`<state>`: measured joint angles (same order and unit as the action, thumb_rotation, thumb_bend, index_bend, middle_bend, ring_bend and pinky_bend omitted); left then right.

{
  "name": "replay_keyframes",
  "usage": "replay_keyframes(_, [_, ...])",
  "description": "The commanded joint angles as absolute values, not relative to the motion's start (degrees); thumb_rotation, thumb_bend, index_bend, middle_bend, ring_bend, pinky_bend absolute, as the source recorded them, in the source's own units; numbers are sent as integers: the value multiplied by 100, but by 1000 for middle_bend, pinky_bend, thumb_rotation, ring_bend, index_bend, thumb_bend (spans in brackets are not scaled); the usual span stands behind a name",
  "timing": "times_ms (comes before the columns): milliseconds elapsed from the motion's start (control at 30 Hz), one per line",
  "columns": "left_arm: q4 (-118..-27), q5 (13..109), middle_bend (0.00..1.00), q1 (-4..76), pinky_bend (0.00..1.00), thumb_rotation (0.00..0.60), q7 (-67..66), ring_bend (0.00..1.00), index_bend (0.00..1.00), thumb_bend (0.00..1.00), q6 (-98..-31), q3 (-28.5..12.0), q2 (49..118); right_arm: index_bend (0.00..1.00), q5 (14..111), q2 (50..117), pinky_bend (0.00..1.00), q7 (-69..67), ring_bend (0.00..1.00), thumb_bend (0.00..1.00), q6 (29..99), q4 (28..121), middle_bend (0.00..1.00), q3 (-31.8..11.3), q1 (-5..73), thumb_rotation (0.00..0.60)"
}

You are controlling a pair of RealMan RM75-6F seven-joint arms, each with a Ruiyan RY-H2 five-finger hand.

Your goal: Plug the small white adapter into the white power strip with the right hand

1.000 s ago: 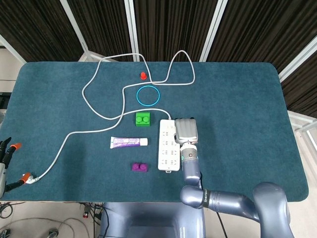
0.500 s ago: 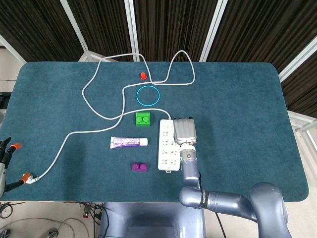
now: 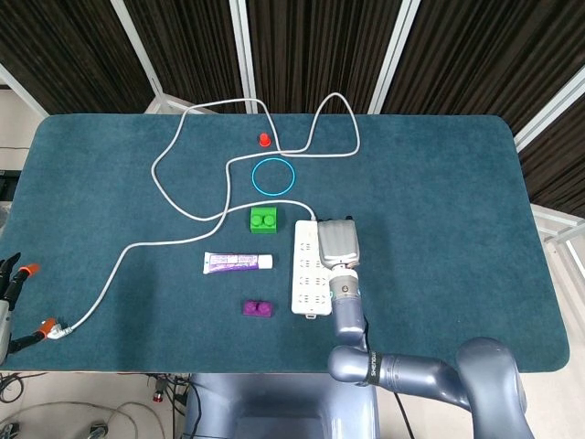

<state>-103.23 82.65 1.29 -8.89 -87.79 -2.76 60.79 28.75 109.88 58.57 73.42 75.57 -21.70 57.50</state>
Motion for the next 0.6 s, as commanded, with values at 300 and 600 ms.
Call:
replay_keyframes(300, [-10316,8263,0,130,106,600,-880,0,193,170,-8780,-279,6076,1000,2941,11023,379,5832,740,468,7333,7555,787,-2177,5715,600])
replay_keyframes(600, [-10323,8268,0,121,106,600,-858,0,193,170,-8805,-282,6067,1000,3004,11131,388,5853,746,468,7299,7494,790,-2165,5728,600])
